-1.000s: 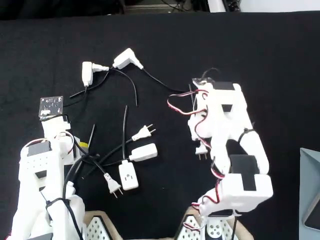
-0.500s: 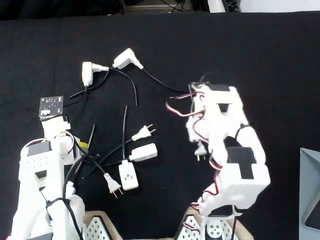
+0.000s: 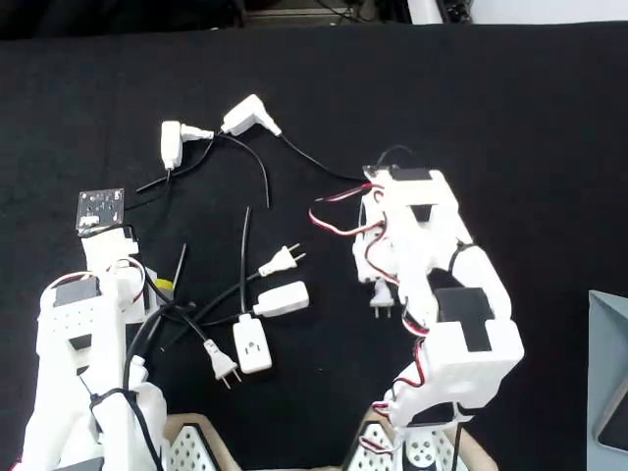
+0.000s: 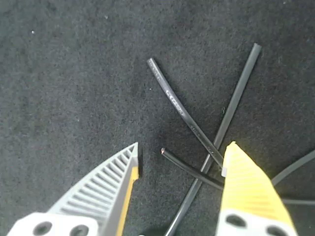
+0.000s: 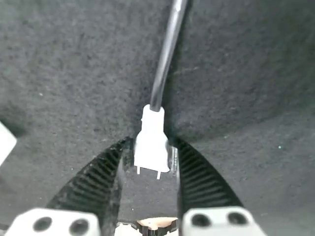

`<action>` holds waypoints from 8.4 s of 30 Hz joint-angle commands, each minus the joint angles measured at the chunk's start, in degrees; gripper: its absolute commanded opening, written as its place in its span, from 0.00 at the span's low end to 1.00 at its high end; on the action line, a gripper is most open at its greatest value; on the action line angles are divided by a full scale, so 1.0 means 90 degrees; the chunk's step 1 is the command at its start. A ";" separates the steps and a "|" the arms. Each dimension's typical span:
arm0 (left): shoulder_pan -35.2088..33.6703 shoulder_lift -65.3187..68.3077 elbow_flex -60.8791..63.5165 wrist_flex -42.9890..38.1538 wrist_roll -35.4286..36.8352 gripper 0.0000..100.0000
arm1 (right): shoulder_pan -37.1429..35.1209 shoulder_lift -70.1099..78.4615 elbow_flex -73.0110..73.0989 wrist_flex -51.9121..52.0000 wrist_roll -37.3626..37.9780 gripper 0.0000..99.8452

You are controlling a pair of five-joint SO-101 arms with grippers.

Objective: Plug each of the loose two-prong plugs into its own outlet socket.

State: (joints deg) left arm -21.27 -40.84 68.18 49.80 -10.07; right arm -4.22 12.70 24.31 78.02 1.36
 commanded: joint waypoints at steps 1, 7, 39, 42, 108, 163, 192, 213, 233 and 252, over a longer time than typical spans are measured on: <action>-0.0015 -0.0107 -0.0024 -0.0098 -0.0059 0.27 | -0.0098 -0.0024 0.0005 0.0049 -0.0059 0.06; -0.0015 -0.0098 -0.0024 -0.0098 -0.0059 0.27 | -0.0107 -0.0337 -0.0161 0.0049 -0.0029 0.02; -0.0005 -0.0098 -0.0024 -0.0098 -0.0068 0.27 | -0.0059 -0.2261 0.1363 -0.0342 -0.0029 0.14; -0.0005 -0.0088 -0.0024 -0.0098 -0.0068 0.27 | 0.0039 -0.2271 0.1646 -0.0645 -0.0029 0.14; -0.0005 -0.0078 -0.0024 -0.0098 -0.0068 0.27 | -0.0723 -0.1978 0.1822 -0.1143 0.1797 0.01; -0.0005 -0.0117 -0.0161 -0.0078 -0.0059 0.27 | -0.0762 -0.4107 0.1665 -0.0176 0.1211 0.01; 0.1812 -0.5802 -0.0161 0.0498 0.1748 0.27 | -0.4054 -0.8786 0.3365 -0.2051 0.0098 0.01; 0.4674 -0.7043 -0.0142 0.1270 0.1016 0.27 | -0.5040 -0.8825 0.3551 -0.2071 0.0098 0.01; 0.1880 -0.6886 -0.0444 0.2042 0.0371 0.27 | -0.2803 -0.8816 0.4088 -0.2022 0.0088 0.01; 0.1900 -0.0391 -0.3150 0.2989 -0.1201 0.30 | -0.0342 -0.8806 0.4703 -0.2432 0.0147 0.01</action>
State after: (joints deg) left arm -4.48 -52.35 45.93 76.00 -17.45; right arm -10.55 -66.15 67.21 57.27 2.59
